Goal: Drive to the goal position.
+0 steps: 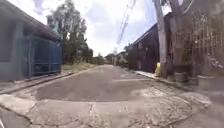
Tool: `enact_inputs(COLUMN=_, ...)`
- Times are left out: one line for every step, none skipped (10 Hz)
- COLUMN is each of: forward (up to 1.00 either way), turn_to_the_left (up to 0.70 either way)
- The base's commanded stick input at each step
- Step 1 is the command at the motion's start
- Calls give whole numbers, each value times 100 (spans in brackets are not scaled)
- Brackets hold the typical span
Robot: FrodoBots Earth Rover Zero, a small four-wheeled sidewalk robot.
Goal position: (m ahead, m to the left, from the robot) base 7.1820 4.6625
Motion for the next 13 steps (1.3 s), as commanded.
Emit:
enact_inputs(forward=70, turn_to_the_left=0)
enact_inputs(forward=70, turn_to_the_left=0)
enact_inputs(forward=70, turn_to_the_left=0)
enact_inputs(forward=70, turn_to_the_left=0)
enact_inputs(forward=70, turn_to_the_left=0)
enact_inputs(forward=70, turn_to_the_left=0)
enact_inputs(forward=70, turn_to_the_left=0)
enact_inputs(forward=70, turn_to_the_left=0)
enact_inputs(forward=70, turn_to_the_left=0)
enact_inputs(forward=70, turn_to_the_left=0)
enact_inputs(forward=70, turn_to_the_left=0)
enact_inputs(forward=70, turn_to_the_left=0)
enact_inputs(forward=70, turn_to_the_left=0)
